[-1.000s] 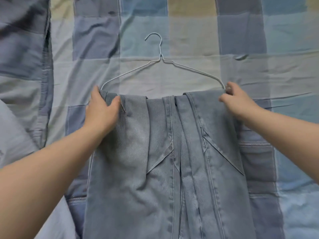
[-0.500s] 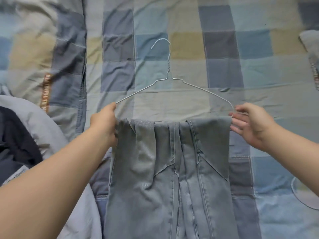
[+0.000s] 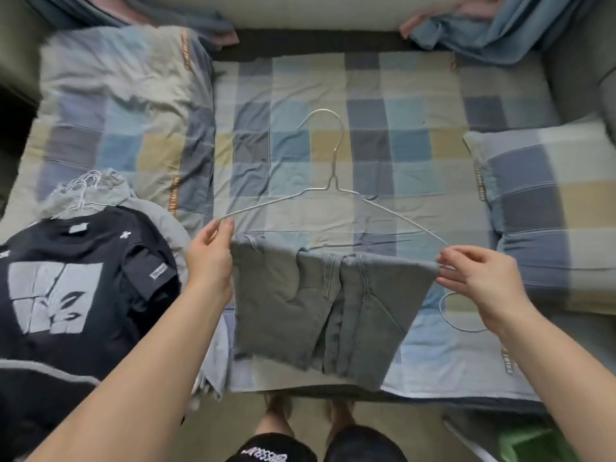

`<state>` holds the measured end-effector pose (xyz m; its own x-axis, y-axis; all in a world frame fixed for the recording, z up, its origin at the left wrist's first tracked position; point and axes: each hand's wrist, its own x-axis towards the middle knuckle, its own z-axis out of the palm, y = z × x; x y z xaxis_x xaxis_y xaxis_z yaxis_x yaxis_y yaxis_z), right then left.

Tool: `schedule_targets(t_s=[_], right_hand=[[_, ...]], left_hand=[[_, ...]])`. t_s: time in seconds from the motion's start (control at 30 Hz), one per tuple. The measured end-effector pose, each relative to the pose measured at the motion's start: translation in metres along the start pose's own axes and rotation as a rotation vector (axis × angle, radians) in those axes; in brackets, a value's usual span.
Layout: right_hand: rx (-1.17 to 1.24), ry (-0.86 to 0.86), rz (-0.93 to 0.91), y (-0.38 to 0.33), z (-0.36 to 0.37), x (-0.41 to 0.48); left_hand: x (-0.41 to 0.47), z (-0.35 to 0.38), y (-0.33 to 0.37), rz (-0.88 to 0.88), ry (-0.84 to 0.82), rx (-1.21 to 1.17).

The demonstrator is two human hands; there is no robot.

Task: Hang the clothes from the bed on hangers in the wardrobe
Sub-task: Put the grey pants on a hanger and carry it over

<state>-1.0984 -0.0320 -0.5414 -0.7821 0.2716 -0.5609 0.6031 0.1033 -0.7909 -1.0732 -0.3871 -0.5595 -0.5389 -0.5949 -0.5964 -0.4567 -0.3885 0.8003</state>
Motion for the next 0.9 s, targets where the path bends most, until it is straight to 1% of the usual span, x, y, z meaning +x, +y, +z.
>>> schedule_targets(t_s=[0.07,0.27,0.4,0.53,0.7,0.8,0.9], right_hand=[[-0.048,-0.001,-0.111,-0.016,-0.026,-0.029],[-0.170,0.006,-0.463,-0.057,-0.083,-0.100],[-0.188,0.056,-0.624,-0.084,-0.108,-0.147],[-0.228,0.018,-0.689,-0.106,-0.114,-0.192],[-0.242,0.078,-0.766,-0.129,-0.087,-0.245],[-0.244,0.114,-0.808,-0.137,-0.066,-0.272],[-0.176,0.115,-0.785,-0.133,-0.047,-0.299]], left_hand=[[-0.031,-0.006,0.019,0.061,-0.040,-0.007],[-0.082,-0.001,0.073,0.179,-0.142,-0.179],[-0.100,0.008,0.103,0.237,-0.277,-0.242],[-0.115,0.016,0.130,0.309,-0.476,-0.163],[-0.131,0.026,0.152,0.366,-0.688,-0.049],[-0.140,0.026,0.159,0.367,-0.795,0.019],[-0.146,0.022,0.155,0.353,-0.897,0.095]])
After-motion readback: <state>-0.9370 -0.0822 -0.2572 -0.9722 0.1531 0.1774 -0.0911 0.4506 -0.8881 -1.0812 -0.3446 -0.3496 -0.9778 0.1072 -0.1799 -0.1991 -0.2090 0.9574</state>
